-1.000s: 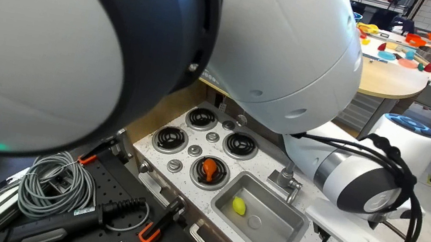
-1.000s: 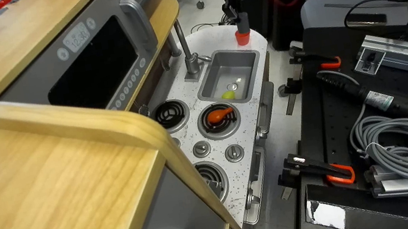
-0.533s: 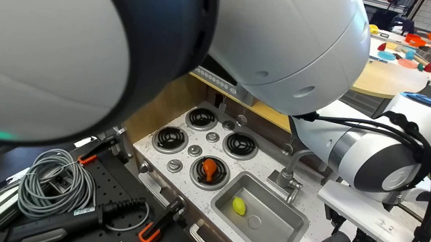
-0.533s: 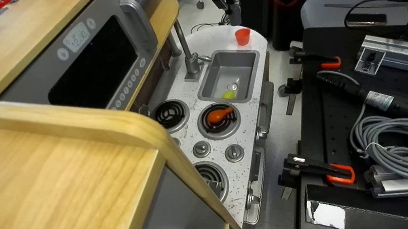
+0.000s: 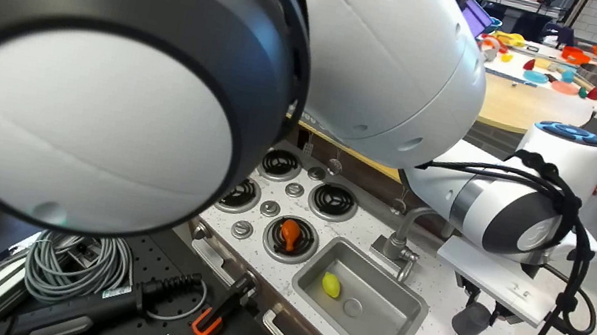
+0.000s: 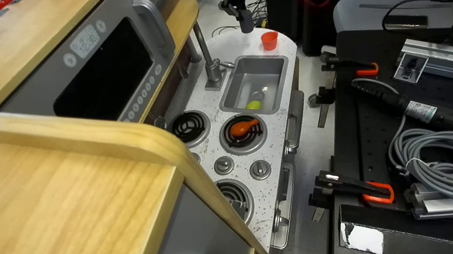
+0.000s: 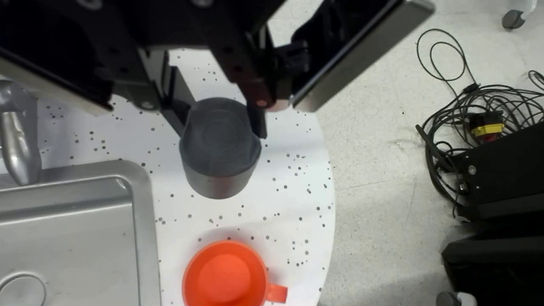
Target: Take the gray block from the orange cup and put it in front of the cup
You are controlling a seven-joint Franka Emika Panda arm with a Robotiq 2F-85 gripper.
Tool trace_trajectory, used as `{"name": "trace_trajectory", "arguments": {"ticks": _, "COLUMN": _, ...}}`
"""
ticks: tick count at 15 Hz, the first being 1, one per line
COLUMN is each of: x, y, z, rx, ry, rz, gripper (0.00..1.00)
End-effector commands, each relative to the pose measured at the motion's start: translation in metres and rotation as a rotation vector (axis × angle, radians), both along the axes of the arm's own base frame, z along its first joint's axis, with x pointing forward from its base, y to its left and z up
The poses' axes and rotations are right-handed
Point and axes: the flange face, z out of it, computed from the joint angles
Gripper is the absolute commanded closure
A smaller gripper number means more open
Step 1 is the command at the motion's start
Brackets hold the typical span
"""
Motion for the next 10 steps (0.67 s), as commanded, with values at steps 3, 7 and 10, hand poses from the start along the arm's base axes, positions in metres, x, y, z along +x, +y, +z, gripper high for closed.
{"name": "trace_trajectory", "arguments": {"ticks": 3, "x": 0.013, "y": 0.000, "z": -0.046, "rx": -0.024, "ry": -0.027, "rz": -0.033, "gripper": 0.89}}
{"name": "trace_trajectory", "arguments": {"ticks": 7, "x": 0.010, "y": 0.002, "z": -0.072, "rx": -0.024, "ry": -0.015, "rz": -0.035, "gripper": 0.82}}
{"name": "trace_trajectory", "arguments": {"ticks": 10, "x": 0.011, "y": -0.007, "z": -0.063, "rx": -0.026, "ry": -0.022, "rz": -0.048, "gripper": 0.37}}
